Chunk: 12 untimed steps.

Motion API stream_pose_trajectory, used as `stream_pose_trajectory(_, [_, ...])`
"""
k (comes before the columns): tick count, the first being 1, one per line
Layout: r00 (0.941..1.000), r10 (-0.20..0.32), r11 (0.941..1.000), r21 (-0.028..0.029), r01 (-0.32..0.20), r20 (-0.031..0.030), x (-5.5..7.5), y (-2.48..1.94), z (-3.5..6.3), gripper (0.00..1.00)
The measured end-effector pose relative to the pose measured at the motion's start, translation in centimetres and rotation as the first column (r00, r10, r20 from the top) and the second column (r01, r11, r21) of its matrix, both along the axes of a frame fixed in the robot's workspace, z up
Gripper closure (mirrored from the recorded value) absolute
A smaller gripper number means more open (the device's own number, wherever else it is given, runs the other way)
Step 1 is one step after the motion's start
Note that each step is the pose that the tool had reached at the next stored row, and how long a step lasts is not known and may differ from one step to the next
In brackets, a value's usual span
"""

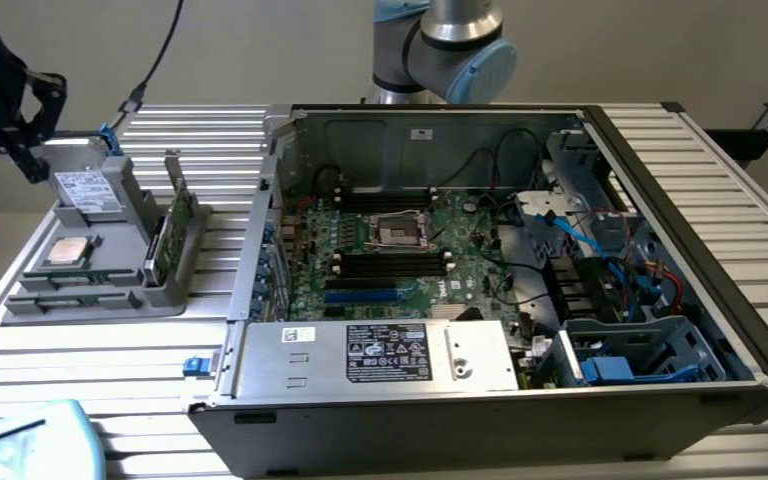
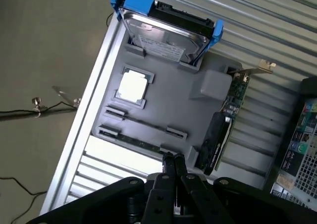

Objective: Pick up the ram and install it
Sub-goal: 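Pick up the ram and move it above insertion slot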

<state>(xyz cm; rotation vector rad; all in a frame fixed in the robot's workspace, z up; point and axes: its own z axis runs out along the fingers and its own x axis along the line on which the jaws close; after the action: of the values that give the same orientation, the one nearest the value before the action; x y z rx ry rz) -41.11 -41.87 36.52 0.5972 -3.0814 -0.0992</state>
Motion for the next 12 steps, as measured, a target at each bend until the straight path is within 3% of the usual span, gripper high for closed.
stream_pose_trajectory(6, [0.9941, 0.109, 0.9941, 0.0000, -0.109, 0.0000, 0.00, 0.00, -0.35, 0.90])
stream_pose_trajectory(12, [0.9763, 0.216, 0.9763, 0.0000, -0.216, 0.0000, 0.00, 0.00, -0.71, 0.90])
